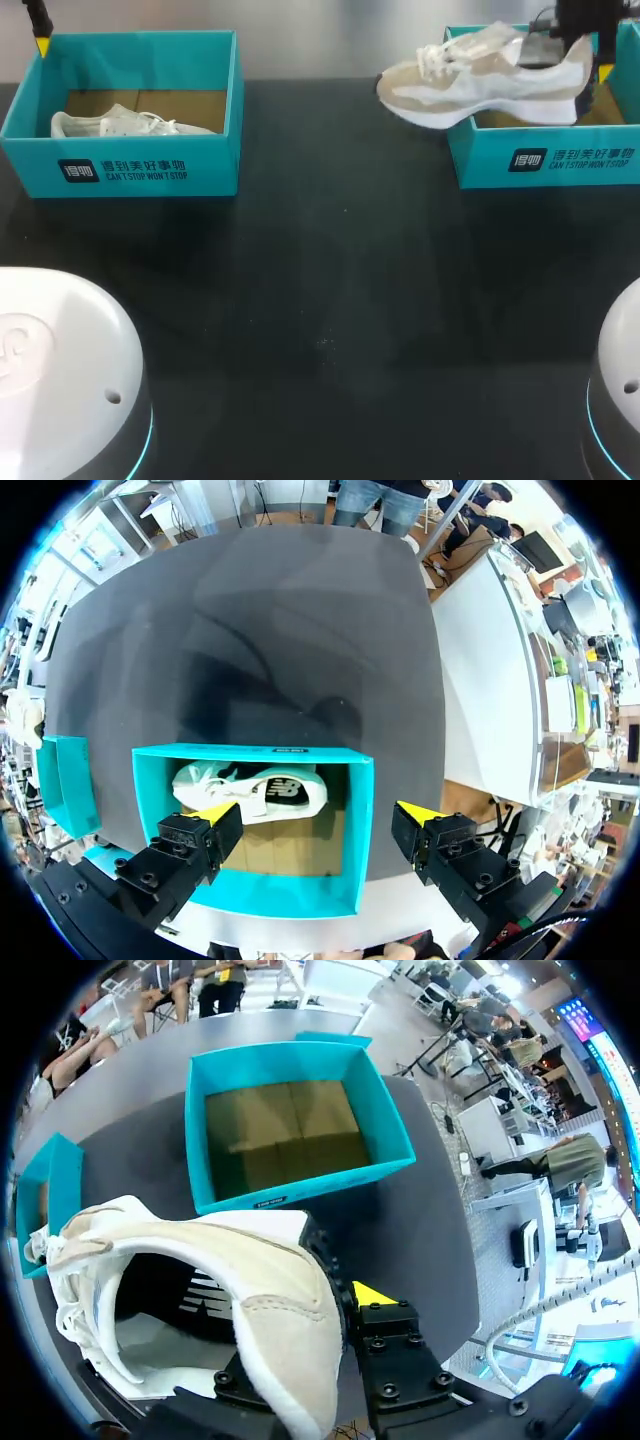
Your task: Take the shoe out of the shoebox, open the shoe tongue, remove and reinsert the insole, then place the shoe into the shoebox
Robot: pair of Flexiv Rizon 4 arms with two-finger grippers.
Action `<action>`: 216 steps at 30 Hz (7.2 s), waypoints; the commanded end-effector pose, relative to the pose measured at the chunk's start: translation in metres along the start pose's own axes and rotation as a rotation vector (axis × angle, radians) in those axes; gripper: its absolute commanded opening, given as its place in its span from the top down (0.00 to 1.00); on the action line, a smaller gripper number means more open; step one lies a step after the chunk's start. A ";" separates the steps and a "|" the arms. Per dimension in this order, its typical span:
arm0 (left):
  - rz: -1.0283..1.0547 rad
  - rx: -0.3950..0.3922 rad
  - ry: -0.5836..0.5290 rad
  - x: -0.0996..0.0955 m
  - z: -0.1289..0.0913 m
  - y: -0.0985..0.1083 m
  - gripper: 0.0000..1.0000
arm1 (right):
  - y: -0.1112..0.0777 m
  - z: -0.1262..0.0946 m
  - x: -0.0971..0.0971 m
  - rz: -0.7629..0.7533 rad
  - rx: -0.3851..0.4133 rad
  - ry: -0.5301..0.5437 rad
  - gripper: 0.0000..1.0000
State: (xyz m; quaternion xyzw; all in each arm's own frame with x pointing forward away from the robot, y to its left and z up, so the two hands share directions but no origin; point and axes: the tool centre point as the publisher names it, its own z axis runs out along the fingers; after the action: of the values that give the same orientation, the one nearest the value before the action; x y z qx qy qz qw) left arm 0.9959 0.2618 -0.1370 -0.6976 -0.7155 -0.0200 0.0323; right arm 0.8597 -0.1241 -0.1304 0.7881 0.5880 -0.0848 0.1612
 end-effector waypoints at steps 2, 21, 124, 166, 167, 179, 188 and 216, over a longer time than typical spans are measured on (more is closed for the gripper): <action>0.001 0.000 0.002 0.001 -0.001 0.000 0.00 | -0.057 -0.003 0.022 0.003 -0.072 -0.011 1.00; 0.001 0.000 0.002 0.001 -0.001 0.000 0.00 | -0.093 0.005 0.059 -0.023 -0.031 0.007 1.00; 0.001 0.000 0.002 0.001 -0.001 0.000 0.00 | -0.295 0.147 0.238 -0.166 0.119 0.077 0.00; 0.001 0.000 0.002 0.001 -0.001 0.000 0.00 | -0.262 0.020 0.137 -0.659 -0.065 0.707 0.00; 0.001 0.000 0.002 0.001 -0.001 0.000 0.00 | -0.259 0.024 0.135 -0.661 -0.088 0.777 0.00; 0.001 0.000 0.002 0.001 -0.001 0.000 0.00 | -0.224 0.042 0.084 -0.745 -0.270 1.155 0.00; 0.001 0.000 0.002 0.001 -0.001 0.000 0.00 | -0.212 0.055 0.071 -1.018 -0.415 1.494 0.00; 0.001 0.000 0.002 0.001 -0.001 0.000 0.00 | -0.207 0.110 0.039 -1.145 -0.816 1.448 0.00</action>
State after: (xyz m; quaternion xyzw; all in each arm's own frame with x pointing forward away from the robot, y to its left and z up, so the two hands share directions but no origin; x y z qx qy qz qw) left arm 0.9959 0.2618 -0.1369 -0.6976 -0.7155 -0.0200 0.0324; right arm 0.6912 -0.0726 -0.2736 0.1135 0.8451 0.5148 -0.0886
